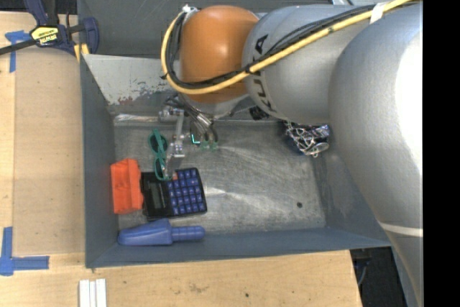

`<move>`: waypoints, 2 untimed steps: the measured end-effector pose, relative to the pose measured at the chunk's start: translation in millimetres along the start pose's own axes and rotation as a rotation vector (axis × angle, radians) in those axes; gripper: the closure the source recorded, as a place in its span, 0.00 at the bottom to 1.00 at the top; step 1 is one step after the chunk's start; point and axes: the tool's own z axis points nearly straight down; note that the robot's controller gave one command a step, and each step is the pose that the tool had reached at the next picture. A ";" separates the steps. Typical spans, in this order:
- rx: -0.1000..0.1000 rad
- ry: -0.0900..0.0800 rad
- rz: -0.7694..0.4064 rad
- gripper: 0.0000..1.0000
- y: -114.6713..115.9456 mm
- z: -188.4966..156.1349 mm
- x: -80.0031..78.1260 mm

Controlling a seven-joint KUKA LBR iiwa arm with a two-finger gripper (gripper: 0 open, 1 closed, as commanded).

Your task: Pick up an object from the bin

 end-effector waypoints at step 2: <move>-0.001 -0.015 -0.303 0.00 -20.0 46.5 37.3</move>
Offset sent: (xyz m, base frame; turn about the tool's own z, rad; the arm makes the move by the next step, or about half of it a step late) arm -0.0538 -0.0281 -0.0669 -0.4048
